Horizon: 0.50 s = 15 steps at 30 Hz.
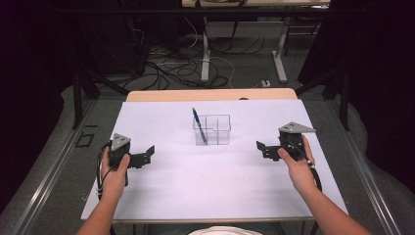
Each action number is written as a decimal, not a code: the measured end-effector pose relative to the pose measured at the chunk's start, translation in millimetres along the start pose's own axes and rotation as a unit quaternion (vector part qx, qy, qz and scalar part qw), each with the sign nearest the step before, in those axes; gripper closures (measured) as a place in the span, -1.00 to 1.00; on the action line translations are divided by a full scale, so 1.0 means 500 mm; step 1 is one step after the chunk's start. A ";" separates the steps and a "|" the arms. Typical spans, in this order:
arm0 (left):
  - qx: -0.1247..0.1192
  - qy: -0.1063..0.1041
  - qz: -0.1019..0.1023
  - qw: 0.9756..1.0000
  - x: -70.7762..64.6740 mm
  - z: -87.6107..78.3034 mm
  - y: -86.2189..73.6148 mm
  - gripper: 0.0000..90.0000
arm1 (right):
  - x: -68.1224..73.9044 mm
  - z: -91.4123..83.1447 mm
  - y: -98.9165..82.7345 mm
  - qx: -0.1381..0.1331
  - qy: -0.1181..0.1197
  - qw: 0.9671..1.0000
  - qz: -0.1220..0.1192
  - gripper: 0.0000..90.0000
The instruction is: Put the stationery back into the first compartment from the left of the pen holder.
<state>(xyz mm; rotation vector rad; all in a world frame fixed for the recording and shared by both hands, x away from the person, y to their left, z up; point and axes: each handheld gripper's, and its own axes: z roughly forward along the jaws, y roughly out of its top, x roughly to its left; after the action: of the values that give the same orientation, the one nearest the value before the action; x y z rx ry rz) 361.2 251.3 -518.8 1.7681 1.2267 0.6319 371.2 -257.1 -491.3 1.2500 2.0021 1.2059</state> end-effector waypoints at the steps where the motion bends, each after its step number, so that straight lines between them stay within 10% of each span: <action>1: 0.000 0.000 0.000 1.000 0.000 0.000 0.000 -1.00 | -0.006 -0.001 -0.004 -0.001 -0.005 1.000 0.001 -1.00; 15: 0.000 0.000 0.001 1.000 0.000 0.000 0.000 -1.00 | -0.081 -0.007 -0.048 -0.003 -0.051 0.998 0.047 -1.00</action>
<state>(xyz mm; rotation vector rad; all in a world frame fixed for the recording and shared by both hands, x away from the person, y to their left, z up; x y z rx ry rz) 361.3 251.1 -518.9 1.7694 1.2252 0.6332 376.2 -299.3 -512.3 1.3878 1.8848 1.1665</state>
